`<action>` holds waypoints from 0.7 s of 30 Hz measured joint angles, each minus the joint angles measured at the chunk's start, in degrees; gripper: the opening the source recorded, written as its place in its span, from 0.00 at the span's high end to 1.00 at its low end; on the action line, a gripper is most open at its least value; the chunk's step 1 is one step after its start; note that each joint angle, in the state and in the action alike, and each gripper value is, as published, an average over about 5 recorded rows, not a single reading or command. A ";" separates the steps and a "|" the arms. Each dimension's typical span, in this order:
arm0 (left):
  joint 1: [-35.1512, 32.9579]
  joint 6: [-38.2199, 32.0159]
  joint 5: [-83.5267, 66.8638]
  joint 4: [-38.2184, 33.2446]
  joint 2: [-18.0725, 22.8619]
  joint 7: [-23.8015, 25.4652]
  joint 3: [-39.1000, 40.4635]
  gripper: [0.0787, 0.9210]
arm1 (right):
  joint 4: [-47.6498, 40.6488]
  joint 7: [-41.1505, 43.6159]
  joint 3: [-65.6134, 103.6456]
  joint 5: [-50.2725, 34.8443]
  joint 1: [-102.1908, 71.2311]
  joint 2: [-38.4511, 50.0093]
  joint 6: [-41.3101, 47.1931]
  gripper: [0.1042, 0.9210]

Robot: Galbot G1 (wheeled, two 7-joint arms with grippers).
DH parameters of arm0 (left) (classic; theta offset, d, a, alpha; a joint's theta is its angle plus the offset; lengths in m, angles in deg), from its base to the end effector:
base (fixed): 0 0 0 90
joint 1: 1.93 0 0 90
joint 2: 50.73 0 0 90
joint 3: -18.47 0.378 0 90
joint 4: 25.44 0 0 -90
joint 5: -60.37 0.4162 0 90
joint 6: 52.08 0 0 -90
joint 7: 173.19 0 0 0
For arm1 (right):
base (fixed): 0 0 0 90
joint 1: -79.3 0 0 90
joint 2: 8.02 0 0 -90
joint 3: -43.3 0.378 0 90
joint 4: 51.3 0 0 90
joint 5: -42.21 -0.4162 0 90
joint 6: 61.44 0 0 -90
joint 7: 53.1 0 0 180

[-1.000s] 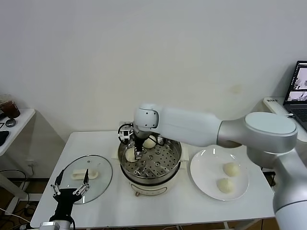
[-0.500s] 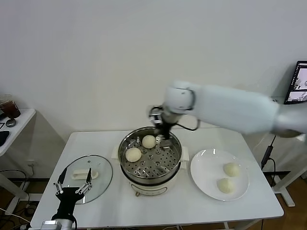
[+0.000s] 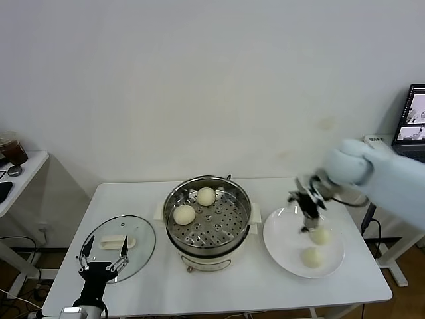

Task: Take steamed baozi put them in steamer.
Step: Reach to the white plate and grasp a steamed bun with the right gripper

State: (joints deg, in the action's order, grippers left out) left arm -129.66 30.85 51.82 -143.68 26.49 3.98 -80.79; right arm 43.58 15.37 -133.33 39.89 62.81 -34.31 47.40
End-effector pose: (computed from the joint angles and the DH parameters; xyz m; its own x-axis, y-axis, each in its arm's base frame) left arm 0.1861 0.0976 -0.3508 -0.9976 -0.0671 0.0141 -0.0648 0.9897 0.1275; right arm 0.5083 -0.1238 -0.1250 -0.1129 -0.1347 0.9844 -0.9749 -0.1762 -0.1359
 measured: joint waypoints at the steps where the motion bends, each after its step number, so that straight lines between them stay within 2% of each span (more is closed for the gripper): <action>1: -0.07 0.02 0.09 0.00 0.08 0.00 -0.04 0.12 | -0.02 -0.01 1.28 0.91 -1.95 0.69 -0.35 0.12; 9: -0.49 0.07 0.48 -0.02 0.62 -0.02 -0.38 0.12 | -1.04 -0.88 9.19 6.48 -14.64 3.21 -2.47 0.12; 21: -1.07 -0.18 0.41 -0.11 0.94 0.04 -0.79 0.12 | -5.37 -5.07 15.94 11.66 -24.60 1.08 -5.18 0.12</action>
State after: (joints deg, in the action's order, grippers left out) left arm -130.73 30.67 52.22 -143.80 27.43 4.02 -81.58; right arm 38.22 10.30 -117.39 51.55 38.21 -33.23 42.22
